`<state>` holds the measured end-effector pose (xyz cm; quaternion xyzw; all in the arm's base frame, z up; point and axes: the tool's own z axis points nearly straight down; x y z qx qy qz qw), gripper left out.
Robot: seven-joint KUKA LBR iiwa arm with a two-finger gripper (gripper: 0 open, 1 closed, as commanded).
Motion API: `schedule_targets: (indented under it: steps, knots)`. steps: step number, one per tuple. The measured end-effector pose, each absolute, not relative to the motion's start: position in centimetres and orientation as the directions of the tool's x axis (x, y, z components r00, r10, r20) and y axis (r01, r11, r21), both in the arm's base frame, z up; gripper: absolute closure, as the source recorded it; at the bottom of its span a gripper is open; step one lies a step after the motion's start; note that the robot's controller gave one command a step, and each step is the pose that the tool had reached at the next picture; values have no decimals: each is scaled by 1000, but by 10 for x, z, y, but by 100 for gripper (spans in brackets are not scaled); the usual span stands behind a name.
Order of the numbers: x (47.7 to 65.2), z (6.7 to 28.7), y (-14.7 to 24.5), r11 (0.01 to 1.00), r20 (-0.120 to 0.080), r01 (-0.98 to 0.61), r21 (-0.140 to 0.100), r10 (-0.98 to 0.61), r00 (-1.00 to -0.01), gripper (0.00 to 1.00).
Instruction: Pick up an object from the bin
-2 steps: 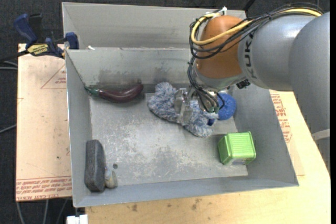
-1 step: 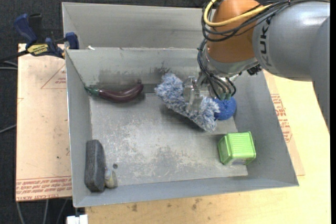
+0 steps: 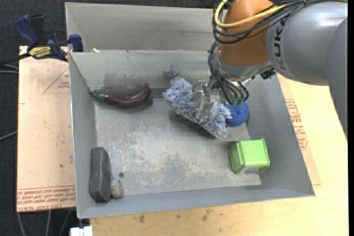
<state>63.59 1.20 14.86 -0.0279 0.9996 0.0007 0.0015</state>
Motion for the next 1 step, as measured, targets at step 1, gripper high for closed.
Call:
schedule_targets:
  steps: [1]
  knots:
    - [633, 231, 6, 997, -3, -78, 1, -78, -997, 100]
